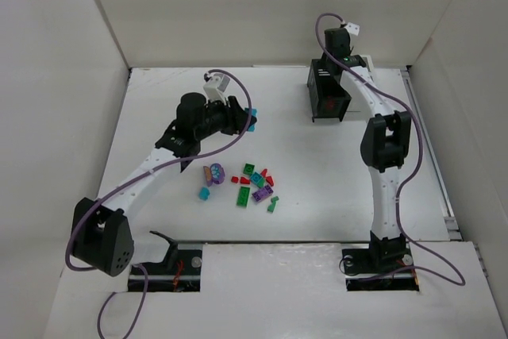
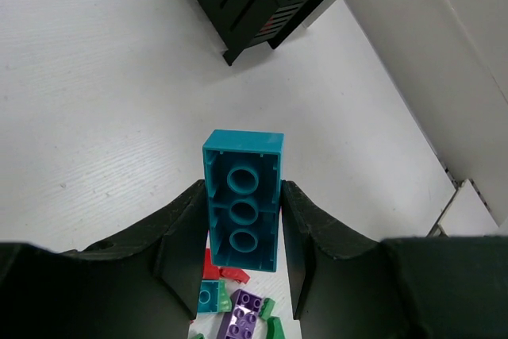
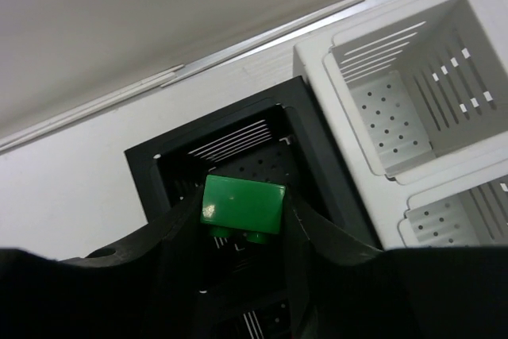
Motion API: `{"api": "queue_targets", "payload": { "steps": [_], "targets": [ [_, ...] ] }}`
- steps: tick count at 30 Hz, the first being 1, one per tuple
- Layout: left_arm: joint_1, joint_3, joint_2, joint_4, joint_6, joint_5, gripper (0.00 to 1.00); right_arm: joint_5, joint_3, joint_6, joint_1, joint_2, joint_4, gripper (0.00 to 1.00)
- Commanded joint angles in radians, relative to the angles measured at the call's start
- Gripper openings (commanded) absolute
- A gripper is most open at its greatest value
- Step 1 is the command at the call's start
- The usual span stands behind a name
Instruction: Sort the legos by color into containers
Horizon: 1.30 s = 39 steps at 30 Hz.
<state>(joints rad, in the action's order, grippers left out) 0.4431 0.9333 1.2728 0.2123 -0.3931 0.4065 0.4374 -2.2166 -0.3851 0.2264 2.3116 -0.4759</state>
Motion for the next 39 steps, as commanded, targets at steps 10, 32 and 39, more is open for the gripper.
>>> {"api": "queue_targets", "payload": {
  "steps": [10,32,39],
  "targets": [
    [0.000,0.101,0.068,0.059,0.016,0.100,0.00,-0.112,-0.005,0.032,-0.018,-0.070,0.023,0.67],
    [0.046,0.013,-0.176,-0.054,0.398,0.393,0.00,-1.206,1.031,0.042,0.170,-0.998,0.339,0.77],
    [0.137,0.047,-0.185,-0.175,0.427,0.143,0.00,-1.008,1.020,-0.201,0.277,-1.031,0.339,0.76]
  ]
}}
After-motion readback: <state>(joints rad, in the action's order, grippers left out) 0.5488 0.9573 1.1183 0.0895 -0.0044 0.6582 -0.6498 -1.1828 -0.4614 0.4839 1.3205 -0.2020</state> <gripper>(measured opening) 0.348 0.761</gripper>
